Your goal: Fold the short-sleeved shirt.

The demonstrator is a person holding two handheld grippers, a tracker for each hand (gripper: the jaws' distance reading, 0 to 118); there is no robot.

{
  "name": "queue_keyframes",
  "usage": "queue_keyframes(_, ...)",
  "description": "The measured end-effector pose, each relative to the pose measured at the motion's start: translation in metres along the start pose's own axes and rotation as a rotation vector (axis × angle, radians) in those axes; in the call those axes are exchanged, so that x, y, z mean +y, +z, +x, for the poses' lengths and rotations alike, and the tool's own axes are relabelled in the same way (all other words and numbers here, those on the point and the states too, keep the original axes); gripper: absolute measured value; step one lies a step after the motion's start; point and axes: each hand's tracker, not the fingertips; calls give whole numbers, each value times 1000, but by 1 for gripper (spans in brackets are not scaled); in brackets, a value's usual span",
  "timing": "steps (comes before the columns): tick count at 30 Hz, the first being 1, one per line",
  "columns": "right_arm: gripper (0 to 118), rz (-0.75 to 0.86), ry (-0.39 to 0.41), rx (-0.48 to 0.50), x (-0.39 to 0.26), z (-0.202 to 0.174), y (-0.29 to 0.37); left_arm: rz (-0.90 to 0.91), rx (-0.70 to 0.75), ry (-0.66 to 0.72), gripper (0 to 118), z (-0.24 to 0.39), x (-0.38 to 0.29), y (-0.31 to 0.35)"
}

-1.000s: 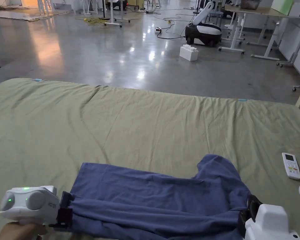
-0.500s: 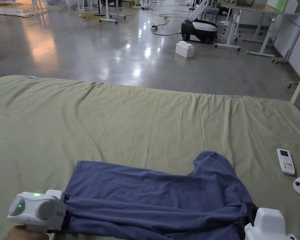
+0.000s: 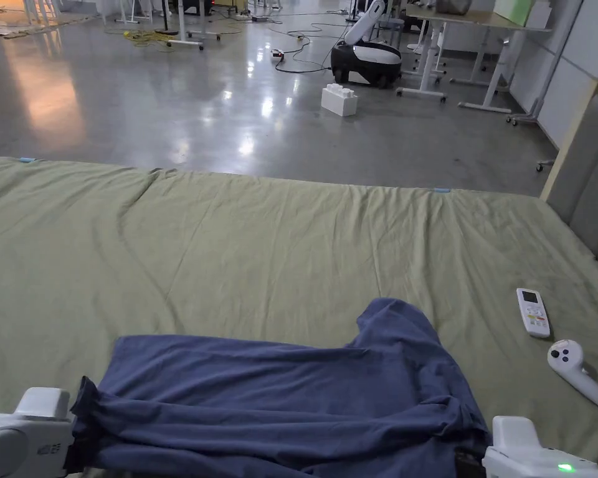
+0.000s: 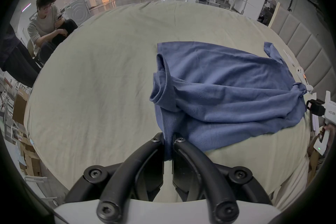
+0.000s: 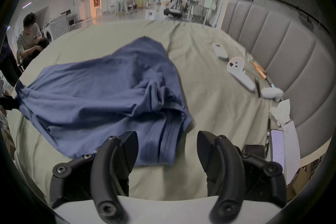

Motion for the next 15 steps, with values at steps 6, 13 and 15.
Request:
queue_keyframes(6,64,-98,60,45,0,-13,-26,11,-2,19,8,-2,1,-2)
queue_keyframes(13,12,-73,64,50,1,-31,-6,40,-1,37,8,-3,-3,2)
queue_keyframes(15,11,-47,46,41,5,-30,8,60,-13,47,8,-5,-1,10)
